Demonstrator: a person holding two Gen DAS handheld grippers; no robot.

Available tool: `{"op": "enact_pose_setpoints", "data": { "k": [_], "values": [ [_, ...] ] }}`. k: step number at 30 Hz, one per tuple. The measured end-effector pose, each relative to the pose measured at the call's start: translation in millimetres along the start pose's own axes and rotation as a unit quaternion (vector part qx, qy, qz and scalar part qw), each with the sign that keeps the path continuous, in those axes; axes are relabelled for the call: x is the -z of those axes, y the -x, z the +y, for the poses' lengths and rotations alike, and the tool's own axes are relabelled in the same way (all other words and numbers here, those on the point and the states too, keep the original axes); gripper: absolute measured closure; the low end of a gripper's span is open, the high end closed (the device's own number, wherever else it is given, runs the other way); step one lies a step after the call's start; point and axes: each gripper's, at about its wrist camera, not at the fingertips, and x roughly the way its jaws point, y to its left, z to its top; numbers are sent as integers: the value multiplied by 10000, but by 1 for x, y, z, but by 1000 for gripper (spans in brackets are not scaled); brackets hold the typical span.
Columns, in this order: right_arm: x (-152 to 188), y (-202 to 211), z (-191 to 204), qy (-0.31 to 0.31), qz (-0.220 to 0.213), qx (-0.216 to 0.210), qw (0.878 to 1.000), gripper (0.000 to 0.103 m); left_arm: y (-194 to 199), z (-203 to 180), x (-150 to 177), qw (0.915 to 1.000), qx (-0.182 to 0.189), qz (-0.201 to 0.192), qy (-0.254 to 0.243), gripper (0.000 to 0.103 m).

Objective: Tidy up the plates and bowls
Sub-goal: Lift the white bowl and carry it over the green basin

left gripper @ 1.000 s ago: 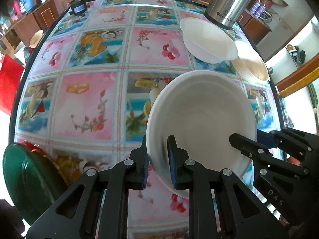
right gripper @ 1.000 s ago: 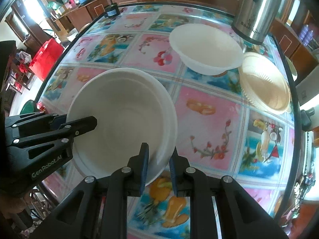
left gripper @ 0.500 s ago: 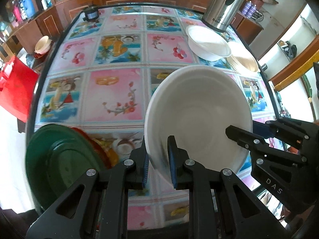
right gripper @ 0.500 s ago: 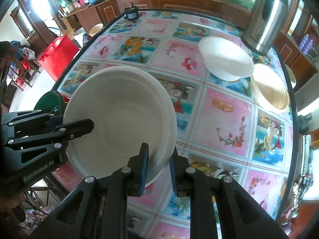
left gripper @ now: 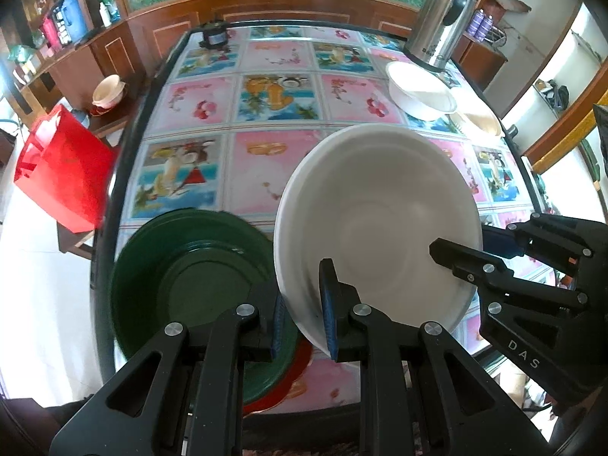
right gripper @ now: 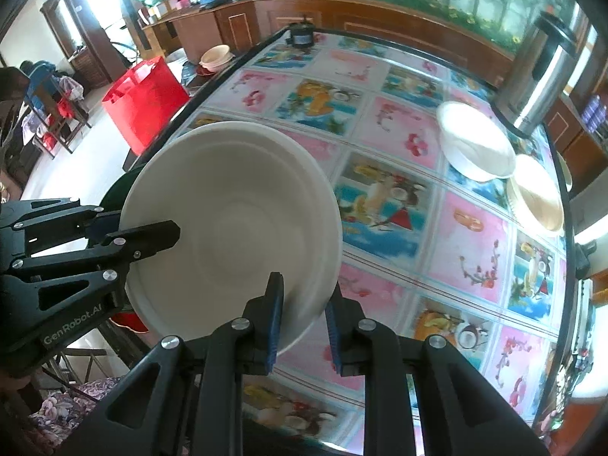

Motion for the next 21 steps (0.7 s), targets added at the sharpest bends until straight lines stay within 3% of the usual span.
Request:
{"op": "enact_pose_setpoints", "data": {
  "k": [21],
  "values": [
    [-9, -7, 54, 390, 69, -21, 9992, 79, 11, 44, 18, 9998, -164, -25, 60, 86]
  ]
}}
